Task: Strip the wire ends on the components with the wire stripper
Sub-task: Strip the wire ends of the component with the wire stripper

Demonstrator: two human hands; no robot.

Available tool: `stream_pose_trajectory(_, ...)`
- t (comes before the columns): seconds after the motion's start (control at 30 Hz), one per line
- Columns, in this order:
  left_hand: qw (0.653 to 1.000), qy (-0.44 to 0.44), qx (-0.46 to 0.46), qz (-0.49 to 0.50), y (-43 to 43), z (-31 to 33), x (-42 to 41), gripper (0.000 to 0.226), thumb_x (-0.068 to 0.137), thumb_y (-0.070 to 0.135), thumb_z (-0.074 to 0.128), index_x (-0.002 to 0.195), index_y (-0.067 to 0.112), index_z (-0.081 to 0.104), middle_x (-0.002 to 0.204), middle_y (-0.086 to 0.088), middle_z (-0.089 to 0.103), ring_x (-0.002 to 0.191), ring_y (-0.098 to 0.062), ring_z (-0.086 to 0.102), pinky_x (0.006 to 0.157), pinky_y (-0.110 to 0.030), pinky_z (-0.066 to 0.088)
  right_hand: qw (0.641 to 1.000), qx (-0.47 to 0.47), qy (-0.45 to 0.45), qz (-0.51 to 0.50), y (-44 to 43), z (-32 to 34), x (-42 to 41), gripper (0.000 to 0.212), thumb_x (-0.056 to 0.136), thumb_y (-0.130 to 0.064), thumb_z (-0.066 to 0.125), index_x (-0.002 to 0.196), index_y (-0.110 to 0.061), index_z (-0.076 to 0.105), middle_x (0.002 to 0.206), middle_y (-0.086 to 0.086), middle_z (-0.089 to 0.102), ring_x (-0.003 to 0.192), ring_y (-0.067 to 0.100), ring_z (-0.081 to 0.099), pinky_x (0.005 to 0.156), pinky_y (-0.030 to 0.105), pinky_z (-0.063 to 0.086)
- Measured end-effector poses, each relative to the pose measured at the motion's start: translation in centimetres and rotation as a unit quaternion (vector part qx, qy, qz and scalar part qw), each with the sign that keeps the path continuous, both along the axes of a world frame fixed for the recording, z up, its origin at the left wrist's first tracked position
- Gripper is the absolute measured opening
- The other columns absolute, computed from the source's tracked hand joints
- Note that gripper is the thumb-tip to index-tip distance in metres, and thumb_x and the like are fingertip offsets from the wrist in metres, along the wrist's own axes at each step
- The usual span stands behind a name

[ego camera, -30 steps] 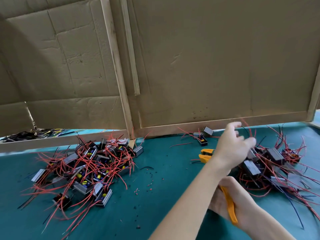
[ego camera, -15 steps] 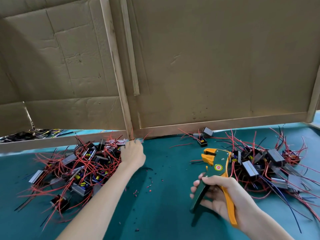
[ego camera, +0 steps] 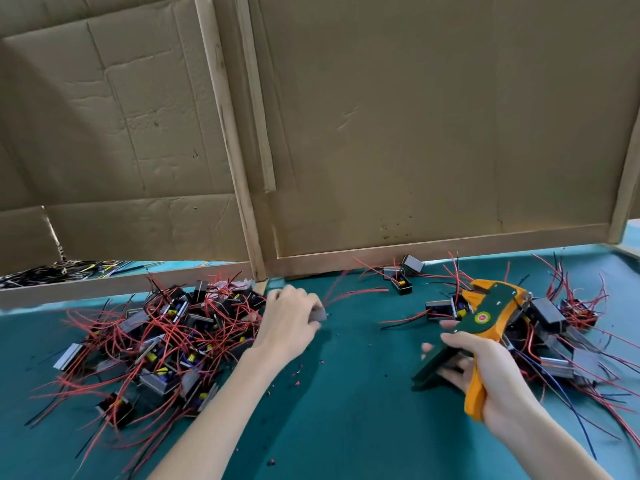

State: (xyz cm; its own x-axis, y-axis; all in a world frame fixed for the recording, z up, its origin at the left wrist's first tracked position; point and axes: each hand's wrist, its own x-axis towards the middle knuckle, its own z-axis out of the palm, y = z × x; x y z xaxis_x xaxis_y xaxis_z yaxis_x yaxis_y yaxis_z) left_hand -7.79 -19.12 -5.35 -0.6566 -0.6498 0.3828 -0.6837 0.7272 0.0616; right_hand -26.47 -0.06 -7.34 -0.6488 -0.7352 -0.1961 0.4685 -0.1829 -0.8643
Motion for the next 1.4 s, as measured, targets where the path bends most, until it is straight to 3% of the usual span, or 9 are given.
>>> stream_pose_trajectory(0.17,0.992,-0.081,0.069,-0.066,2.8,0.0,0.5,0.022,0.082,0.025,0.071,0.102,0.020,0.067,0.102,0.001,0.058,0.103,-0.017,0.048,0.084,-0.032,0.041,0.999,0.014,0.016,-0.034,0.0,0.2,-0.5,0.017,0.089,0.005,0.055,0.104,-0.003,0.058,0.084,0.017,0.061,0.076,0.030,0.070,0.053,0.037,0.059)
stream_pose_trajectory(0.33,0.982,-0.044,0.163,-0.085,3.0,0.2,1.9,0.024,0.083,0.021,0.072,0.106,0.022,0.071,0.104,0.002,0.061,0.102,-0.013,0.053,0.091,-0.033,0.043,0.999,0.001,-0.015,-0.030,0.2,0.4,-0.8,0.014,0.090,0.006,0.053,0.097,-0.003,0.060,0.093,0.020,0.061,0.083,0.034,0.070,0.074,0.047,0.057)
stream_pose_trajectory(0.43,0.974,0.089,0.208,-0.033,3.0,1.1,2.9,0.006,0.086,0.025,0.068,0.084,0.019,0.069,0.084,0.006,0.067,0.076,-0.009,0.064,0.079,-0.032,0.053,1.000,-0.011,-0.016,0.008,0.2,0.2,0.3,0.013,0.087,0.008,0.055,0.090,-0.002,0.063,0.078,0.013,0.066,0.075,0.033,0.073,0.060,0.042,0.061)
stream_pose_trajectory(0.57,0.956,0.128,0.237,0.112,2.8,0.8,3.2,0.039,0.093,0.040,0.057,0.073,0.007,0.066,0.065,-0.005,0.068,0.040,-0.011,0.060,0.049,-0.022,0.046,0.996,-0.008,0.015,0.086,0.1,-0.2,2.2,0.017,0.086,0.010,0.053,0.091,-0.001,0.065,0.076,0.014,0.070,0.069,0.033,0.072,0.054,0.039,0.058)
stream_pose_trajectory(0.67,0.949,0.154,0.243,0.126,3.3,-1.0,2.1,0.037,0.088,0.043,0.063,0.074,0.010,0.070,0.068,-0.004,0.068,0.058,-0.016,0.058,0.059,-0.026,0.037,0.990,-0.010,0.017,0.142,-0.1,-0.3,3.3,0.018,0.085,0.012,0.050,0.095,0.003,0.063,0.073,0.018,0.068,0.066,0.036,0.070,0.055,0.041,0.058)
stream_pose_trajectory(0.83,0.893,0.310,0.326,0.023,3.8,-2.6,0.9,0.010,0.087,0.016,0.068,0.085,0.010,0.075,0.079,0.000,0.072,0.074,-0.011,0.061,0.071,-0.013,0.043,0.980,-0.028,0.031,0.196,0.3,0.4,4.1,0.034,0.062,0.002,0.065,0.096,0.005,0.065,0.077,0.023,0.066,0.071,0.041,0.068,0.061,0.045,0.058)
stream_pose_trajectory(1.13,0.770,0.486,0.401,-0.101,4.5,1.3,1.1,0.024,0.093,0.000,0.057,0.100,0.019,0.069,0.085,0.003,0.076,0.086,-0.002,0.068,0.076,-0.011,0.048,0.967,-0.096,0.057,0.228,0.8,1.3,4.3,0.028,0.058,0.008,0.066,0.083,-0.002,0.073,0.078,0.025,0.063,0.072,0.042,0.067,0.062,0.045,0.057)
stream_pose_trajectory(1.27,0.791,0.445,0.396,-0.140,5.3,4.1,2.3,0.012,0.090,0.015,0.065,0.085,0.021,0.073,0.072,-0.002,0.073,0.072,-0.008,0.066,0.073,-0.014,0.049,0.957,-0.098,0.064,0.266,0.9,2.0,4.8,0.023,0.060,0.004,0.064,0.080,-0.001,0.073,0.076,0.026,0.062,0.068,0.043,0.066,0.061,0.046,0.057)
stream_pose_trajectory(1.4,0.819,0.353,0.409,-0.194,6.1,6.3,3.4,0.013,0.090,0.008,0.063,0.091,0.016,0.072,0.078,-0.002,0.073,0.069,-0.009,0.065,0.073,-0.015,0.049,0.938,-0.101,0.056,0.327,1.3,2.5,5.4,0.025,0.059,0.003,0.068,0.083,0.001,0.073,0.076,0.027,0.061,0.068,0.044,0.065,0.063,0.049,0.056)
